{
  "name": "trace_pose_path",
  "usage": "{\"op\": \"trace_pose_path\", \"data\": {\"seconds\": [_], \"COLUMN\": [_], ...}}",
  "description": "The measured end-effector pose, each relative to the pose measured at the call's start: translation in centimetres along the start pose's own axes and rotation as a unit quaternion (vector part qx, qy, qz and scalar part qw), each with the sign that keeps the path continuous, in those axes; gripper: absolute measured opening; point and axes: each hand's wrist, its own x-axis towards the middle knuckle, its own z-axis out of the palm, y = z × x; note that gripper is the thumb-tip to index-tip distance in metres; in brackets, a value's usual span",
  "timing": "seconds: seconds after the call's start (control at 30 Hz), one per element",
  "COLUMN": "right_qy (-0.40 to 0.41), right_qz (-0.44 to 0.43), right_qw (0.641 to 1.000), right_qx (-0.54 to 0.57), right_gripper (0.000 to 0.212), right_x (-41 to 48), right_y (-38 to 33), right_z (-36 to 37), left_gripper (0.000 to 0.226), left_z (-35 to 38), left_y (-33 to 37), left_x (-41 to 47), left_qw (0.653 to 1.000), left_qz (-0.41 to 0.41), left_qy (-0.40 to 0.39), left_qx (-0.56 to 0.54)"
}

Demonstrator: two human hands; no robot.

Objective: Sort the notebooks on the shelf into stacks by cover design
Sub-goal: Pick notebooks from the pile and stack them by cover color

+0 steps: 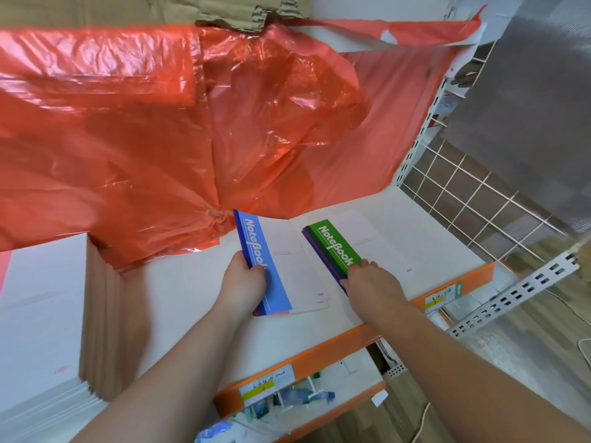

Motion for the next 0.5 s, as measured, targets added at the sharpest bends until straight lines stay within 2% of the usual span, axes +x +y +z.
{"op": "trace_pose_path", "data": {"seconds": [0.13,0.5], "right_qy": [-0.006,-0.043], "right_qz": [-0.007,-0.004], "right_qw": [1.0,0.998], "right_qx": [-0.018,-0.045], "right_gripper": [0.02,0.031], "right_x": [0.0,-1.0], "right_y": [-0.3,-1.6], "right_z": [-0.3,-1.8], "left_gripper": [0.027,0.025], "left_z": [-0.2,-0.5], "left_y": [-0.4,-0.8], "left_x": [-0.1,-1.0], "left_qw": [1.0,1.0], "left_qz": [0.0,-0.007], "left_qy": [-0.007,0.001], "left_qx": [-0.01,-0.014]}}
